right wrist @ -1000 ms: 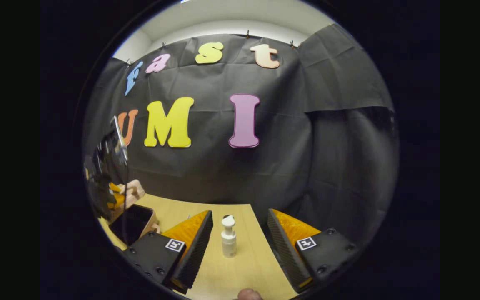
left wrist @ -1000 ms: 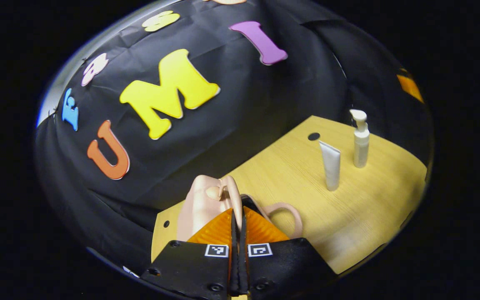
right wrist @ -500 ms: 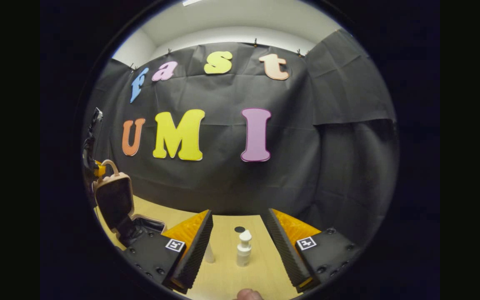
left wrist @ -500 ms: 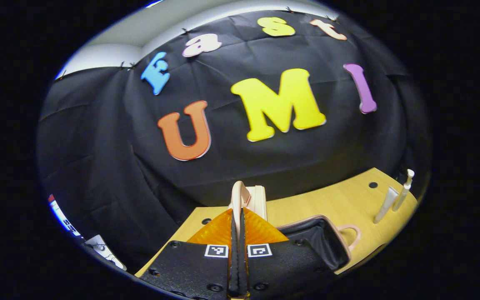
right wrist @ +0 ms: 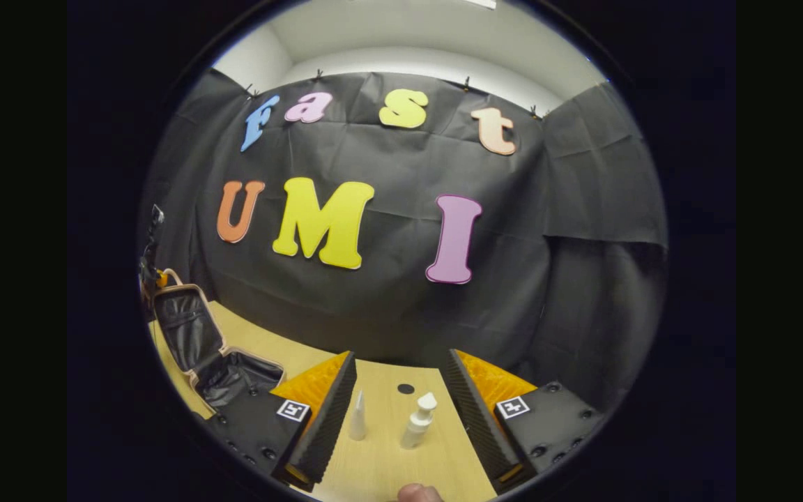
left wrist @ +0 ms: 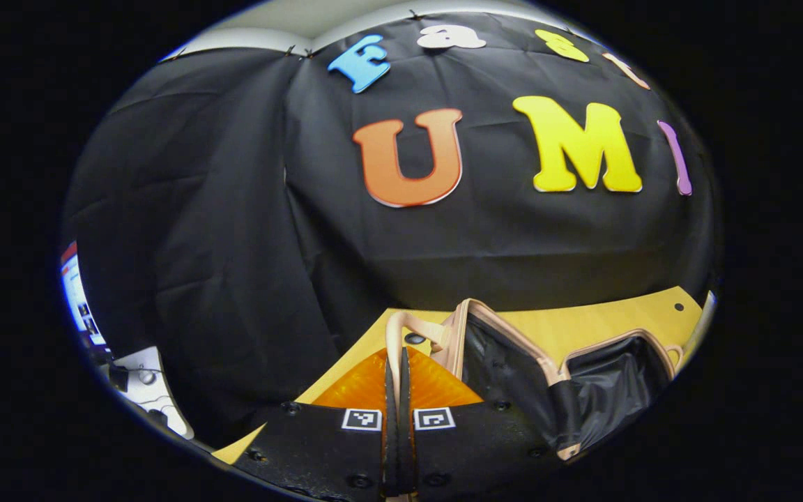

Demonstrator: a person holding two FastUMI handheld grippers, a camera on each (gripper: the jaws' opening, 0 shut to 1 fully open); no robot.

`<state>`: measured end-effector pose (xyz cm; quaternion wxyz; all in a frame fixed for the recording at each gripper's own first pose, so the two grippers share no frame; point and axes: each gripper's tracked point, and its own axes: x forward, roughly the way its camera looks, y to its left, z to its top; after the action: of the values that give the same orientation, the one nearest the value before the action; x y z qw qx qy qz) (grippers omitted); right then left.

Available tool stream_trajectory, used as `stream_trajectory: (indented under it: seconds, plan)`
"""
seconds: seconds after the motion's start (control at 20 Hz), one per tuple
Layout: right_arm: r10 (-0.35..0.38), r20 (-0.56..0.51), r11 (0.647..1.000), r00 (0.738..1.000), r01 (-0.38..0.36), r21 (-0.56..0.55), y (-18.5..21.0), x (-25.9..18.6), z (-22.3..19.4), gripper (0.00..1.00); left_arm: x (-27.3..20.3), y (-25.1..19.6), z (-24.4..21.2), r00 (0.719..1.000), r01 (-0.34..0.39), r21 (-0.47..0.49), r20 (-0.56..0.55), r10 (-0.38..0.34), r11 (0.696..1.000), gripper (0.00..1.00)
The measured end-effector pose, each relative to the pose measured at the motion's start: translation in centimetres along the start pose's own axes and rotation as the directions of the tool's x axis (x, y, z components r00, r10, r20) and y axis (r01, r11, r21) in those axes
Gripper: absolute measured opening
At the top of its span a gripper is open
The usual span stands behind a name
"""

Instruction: First open the suitcase, pack the skin care products into it, and then close the suitcase.

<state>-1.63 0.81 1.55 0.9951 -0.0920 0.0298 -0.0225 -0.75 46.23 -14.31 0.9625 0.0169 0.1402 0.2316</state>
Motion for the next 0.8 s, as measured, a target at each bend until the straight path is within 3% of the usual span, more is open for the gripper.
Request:
stream_trajectory:
  seconds: [0.3, 0.5, 0.55, 0.65, 0.8]
  plan:
    - [-0.039, -0.076, 0.999, 0.996, 0.036, -0.042, 1.7, 0.2, -1.6, 0.79, 5.9, 1.6, -11.0, 0.98, 0.037, -0.262, -0.182, -0.087, 0.964, 0.03]
    - [-0.033, -0.101, 0.997, 0.994, 0.026, -0.071, 2.5, -0.2, -1.9, 0.78, 8.0, 0.5, -15.4, 0.963, 0.039, -0.385, -0.233, -0.138, 0.922, 0.05]
    - [-0.038, -0.102, 0.996, 0.994, 0.03, -0.079, 2.3, -0.3, -1.9, 0.78, 8.4, 0.8, -15.1, 0.97, 0.046, -0.421, -0.197, -0.141, 0.906, 0.06]
    - [-0.042, -0.105, 0.996, 0.994, 0.033, -0.083, 2.1, -0.3, -1.8, 0.77, 8.3, 1.2, -15.7, 0.965, 0.029, -0.427, -0.224, -0.137, 0.904, 0.09]
    - [-0.036, -0.122, 0.998, 0.992, 0.029, -0.057, 1.8, 0.0, -2.6, 0.78, 7.4, 3.5, -16.2, 0.952, -0.072, -0.283, -0.305, -0.018, 0.956, 0.34]
